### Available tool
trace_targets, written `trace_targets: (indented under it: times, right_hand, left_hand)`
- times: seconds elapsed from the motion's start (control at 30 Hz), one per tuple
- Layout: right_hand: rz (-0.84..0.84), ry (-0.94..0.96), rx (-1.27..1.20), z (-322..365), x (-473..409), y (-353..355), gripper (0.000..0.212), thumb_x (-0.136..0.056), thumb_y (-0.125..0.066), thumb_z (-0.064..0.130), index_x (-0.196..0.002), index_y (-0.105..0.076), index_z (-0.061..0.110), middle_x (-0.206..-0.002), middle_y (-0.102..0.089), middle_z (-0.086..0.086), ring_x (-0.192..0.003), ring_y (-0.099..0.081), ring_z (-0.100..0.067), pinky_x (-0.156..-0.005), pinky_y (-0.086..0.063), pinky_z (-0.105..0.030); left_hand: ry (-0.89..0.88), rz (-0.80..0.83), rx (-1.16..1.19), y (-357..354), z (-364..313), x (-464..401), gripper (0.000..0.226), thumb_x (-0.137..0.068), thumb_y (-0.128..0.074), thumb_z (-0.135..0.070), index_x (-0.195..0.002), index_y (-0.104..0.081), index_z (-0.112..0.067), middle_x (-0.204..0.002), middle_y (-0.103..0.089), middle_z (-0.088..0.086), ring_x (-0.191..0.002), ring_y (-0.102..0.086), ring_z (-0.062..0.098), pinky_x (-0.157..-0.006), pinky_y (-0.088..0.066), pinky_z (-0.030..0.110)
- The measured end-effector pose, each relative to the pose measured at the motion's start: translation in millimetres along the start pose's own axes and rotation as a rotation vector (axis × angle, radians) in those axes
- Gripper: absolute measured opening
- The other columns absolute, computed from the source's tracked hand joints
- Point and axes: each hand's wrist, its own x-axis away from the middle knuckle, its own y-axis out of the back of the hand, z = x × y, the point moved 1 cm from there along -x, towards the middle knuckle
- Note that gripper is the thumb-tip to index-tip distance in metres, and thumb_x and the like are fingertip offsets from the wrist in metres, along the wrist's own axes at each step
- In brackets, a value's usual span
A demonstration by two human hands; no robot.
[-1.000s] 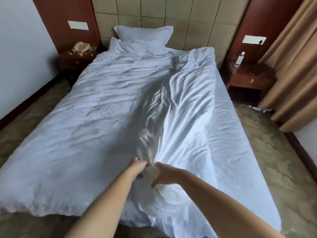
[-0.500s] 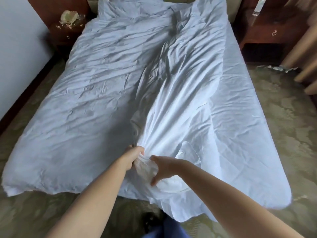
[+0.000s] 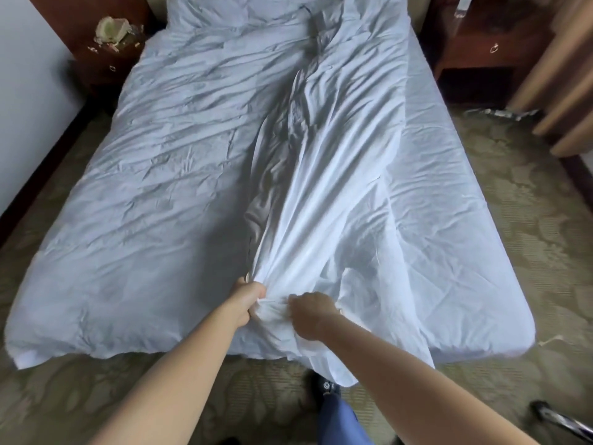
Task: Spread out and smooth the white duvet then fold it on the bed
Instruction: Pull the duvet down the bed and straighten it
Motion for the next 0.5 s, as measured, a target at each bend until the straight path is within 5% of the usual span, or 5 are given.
trace_targets:
  times: [0.2,0.37,0.5]
  right_hand:
    - [0.038,-0.101,-0.594,100,4,8,0.032,-0.088,-0.05,0.015,-0.116,-0.058,0.001,-0.117,-0.061,-0.017,-0.11,-0.058,-0.032,-0.082,-0.043,-0.027]
    - [-0.103,-0.126,-0.679,184,1,25,0.028,-0.084,-0.056,0.012,-0.111,-0.056,0.005,-0.109,-0.061,-0.012,-0.103,-0.059,-0.028,-0.073,-0.039,-0.024]
    - [-0.24,-0.146,-0.719,253,-6,33,0.04,-0.077,-0.069,0.02,-0.111,-0.049,0.01,-0.105,-0.057,-0.009,-0.088,-0.054,-0.023,-0.068,-0.041,-0.027]
  left_hand:
    - [-0.148,0.037,-0.167,66,-40,6,0.059,-0.042,-0.046,-0.014,-0.1,-0.047,-0.004,-0.076,-0.044,0.009,-0.065,-0.047,0.024,-0.054,-0.035,0.021]
    - [-0.283,0.193,-0.303,136,-59,18,0.022,-0.056,-0.052,-0.019,-0.074,-0.041,-0.011,-0.063,-0.038,0.008,-0.05,-0.039,0.02,-0.048,-0.029,0.018]
    - [-0.426,0.168,-0.376,208,-63,14,0.019,-0.07,-0.058,-0.016,-0.086,-0.048,-0.011,-0.071,-0.047,0.007,-0.058,-0.046,0.02,-0.051,-0.031,0.021]
